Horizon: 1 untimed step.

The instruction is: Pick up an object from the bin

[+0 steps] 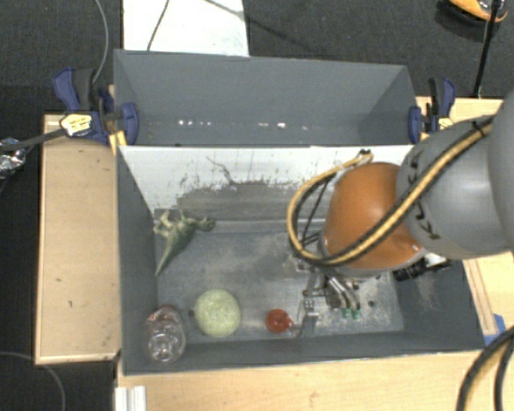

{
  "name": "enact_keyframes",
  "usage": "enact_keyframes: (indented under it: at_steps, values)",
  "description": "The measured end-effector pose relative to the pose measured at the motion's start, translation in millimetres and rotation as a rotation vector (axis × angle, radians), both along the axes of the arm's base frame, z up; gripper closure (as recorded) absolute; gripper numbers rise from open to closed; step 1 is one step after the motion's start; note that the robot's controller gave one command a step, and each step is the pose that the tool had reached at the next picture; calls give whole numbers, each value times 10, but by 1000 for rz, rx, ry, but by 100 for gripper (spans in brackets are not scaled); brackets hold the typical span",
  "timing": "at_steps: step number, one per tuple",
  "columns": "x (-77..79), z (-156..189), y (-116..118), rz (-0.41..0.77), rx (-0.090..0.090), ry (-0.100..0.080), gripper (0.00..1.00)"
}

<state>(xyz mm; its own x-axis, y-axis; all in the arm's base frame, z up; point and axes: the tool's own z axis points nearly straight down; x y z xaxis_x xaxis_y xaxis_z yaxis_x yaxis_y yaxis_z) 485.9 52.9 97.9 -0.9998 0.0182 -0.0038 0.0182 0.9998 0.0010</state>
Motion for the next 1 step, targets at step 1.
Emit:
enact_keyframes:
  at_steps: [1]
  values:
    - [-32, -239, 49, -59, 4, 6, 0]
